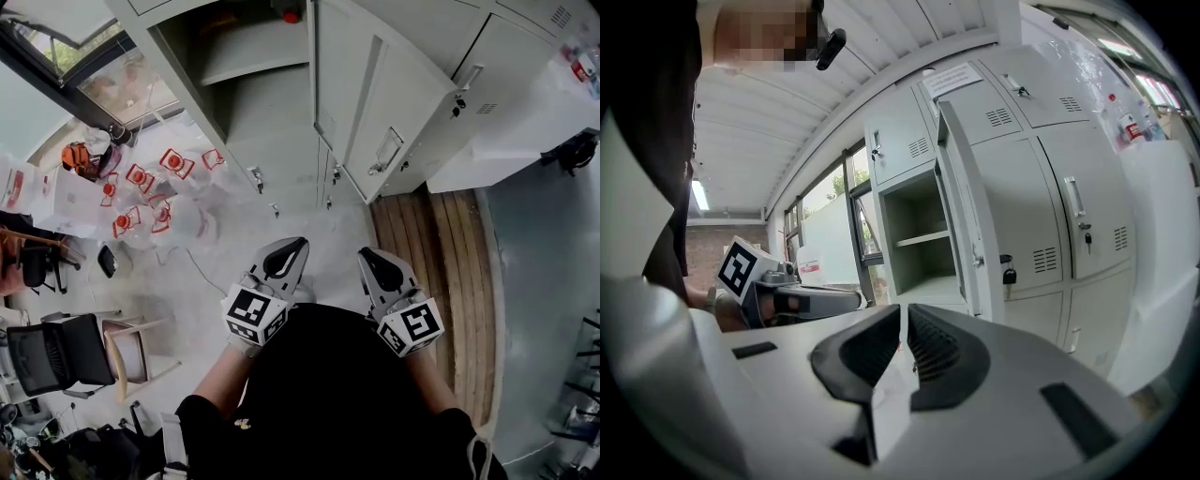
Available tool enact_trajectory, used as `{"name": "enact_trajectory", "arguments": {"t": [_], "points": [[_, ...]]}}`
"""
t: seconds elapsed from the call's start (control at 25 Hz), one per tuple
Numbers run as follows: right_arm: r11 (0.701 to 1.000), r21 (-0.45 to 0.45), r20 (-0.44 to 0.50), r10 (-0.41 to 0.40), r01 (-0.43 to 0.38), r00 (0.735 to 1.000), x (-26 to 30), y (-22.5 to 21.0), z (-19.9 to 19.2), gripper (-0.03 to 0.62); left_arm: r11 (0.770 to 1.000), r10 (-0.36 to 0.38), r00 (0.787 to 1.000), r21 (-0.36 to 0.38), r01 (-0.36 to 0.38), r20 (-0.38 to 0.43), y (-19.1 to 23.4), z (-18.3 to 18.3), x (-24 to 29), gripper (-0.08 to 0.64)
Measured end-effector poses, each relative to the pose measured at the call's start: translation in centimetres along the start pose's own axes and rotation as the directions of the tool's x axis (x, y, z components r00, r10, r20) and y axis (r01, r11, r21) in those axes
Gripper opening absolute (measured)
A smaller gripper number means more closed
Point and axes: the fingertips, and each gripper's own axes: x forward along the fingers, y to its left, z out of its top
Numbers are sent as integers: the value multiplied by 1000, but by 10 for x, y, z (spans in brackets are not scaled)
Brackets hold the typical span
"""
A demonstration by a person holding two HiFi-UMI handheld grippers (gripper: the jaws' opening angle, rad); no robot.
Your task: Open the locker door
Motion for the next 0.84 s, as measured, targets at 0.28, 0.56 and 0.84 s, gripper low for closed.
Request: {"name": "enact_trajectory", "arguments": {"t": [0.28, 0.56, 0.84], "points": [[999, 29, -4, -18, 18, 1000, 1, -8, -2, 44, 1000, -3, 1000, -10, 3, -3, 2, 2, 6, 32], [999, 30, -11, -16, 16, 1000, 3, -11, -5, 44, 1000, -2, 1000, -14, 2, -8, 4, 1, 9, 32], [999, 35, -12, -14, 14, 1000, 3, -14, -4, 44, 1000, -8, 1000, -12, 8, -6, 3, 4, 14, 32]]}}
